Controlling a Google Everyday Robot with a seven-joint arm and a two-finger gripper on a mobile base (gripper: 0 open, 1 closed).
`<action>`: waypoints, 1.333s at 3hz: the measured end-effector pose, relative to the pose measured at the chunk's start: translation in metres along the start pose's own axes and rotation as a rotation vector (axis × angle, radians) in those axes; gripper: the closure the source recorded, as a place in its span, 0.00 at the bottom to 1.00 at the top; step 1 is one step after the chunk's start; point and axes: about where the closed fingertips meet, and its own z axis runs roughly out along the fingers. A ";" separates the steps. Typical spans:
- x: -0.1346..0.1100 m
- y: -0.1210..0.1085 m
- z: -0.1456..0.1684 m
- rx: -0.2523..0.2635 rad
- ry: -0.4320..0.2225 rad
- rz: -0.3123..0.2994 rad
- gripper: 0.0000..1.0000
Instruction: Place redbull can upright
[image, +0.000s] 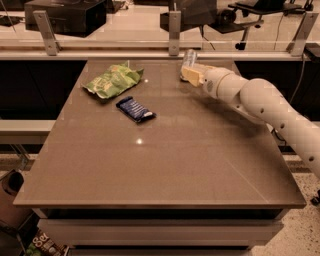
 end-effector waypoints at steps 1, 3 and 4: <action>0.000 0.002 0.002 -0.004 0.000 0.000 0.82; 0.001 0.006 0.005 -0.010 0.001 0.001 0.82; 0.001 0.008 0.006 -0.014 0.001 0.001 0.59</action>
Offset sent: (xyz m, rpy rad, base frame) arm 0.0002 0.0023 -0.0001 0.0004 0.0002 0.0031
